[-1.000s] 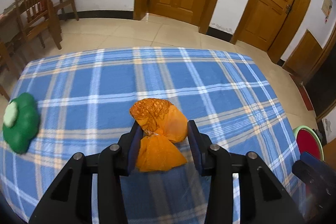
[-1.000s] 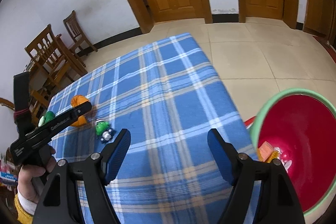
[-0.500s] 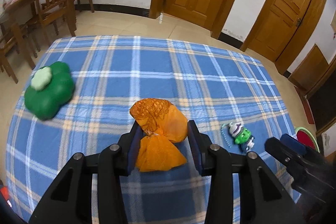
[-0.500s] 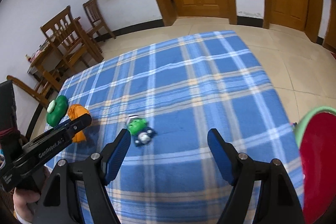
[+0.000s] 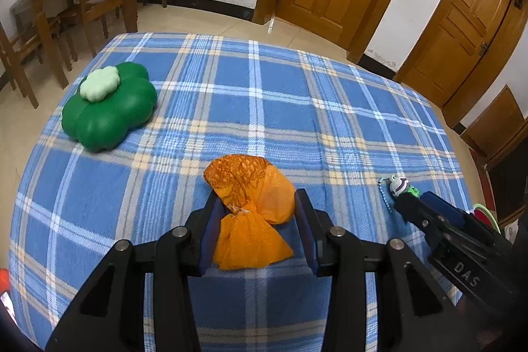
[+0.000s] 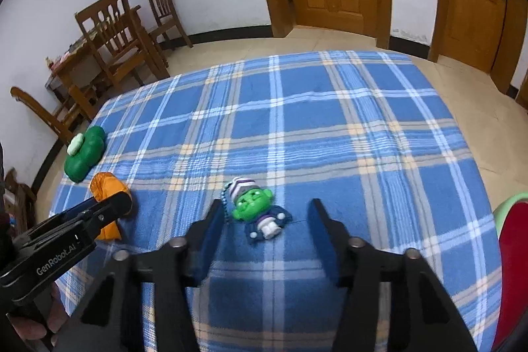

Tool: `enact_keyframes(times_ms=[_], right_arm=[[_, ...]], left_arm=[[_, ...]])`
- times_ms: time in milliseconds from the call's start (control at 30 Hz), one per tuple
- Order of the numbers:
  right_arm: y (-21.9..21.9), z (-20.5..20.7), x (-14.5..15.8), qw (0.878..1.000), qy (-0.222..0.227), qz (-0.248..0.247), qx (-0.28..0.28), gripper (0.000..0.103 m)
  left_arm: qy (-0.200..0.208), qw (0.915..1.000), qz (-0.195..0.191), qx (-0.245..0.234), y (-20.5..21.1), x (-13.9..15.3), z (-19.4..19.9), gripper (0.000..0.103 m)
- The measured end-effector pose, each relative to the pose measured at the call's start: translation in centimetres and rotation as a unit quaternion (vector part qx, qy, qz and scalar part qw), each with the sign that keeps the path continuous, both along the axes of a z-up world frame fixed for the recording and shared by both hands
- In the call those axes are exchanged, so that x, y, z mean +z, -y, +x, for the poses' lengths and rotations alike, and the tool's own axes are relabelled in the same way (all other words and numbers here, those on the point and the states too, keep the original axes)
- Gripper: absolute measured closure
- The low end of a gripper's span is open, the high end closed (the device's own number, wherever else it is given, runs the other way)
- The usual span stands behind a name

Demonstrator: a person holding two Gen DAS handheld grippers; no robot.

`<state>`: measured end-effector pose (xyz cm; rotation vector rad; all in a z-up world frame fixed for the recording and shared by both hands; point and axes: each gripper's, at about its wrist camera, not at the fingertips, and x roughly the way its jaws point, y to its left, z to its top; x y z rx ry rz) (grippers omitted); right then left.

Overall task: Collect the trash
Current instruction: 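Grasp the green figurine with the right tool while the left tool holds the orange bag, then carry the orange bag and green figurine over the red basin and open both tools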

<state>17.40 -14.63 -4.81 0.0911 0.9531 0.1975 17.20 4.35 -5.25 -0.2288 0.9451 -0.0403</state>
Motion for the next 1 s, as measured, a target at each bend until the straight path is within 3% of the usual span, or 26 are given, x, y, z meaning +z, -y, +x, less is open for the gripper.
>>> enact_keyframes(times_ms=[333, 367, 1000], right_arm=[[0.5, -0.5, 0.1, 1.0, 0.007, 0.014, 0.007, 0.064], [0.8, -0.7, 0.3, 1.0, 0.009, 0.017, 0.005, 0.07], [5.6, -5.1, 3.1, 0.997, 0.044, 0.05, -0.04, 0.07]], left_arm=[[0.001, 1.0, -0.002, -0.004, 0.4, 0.1, -0.6, 0.06], [0.001, 1.0, -0.002, -0.005, 0.5, 0.1, -0.7, 0.06], [0.01, 0.9994, -0.003, -0.034, 3.2, 1.5, -2.1, 0.06]])
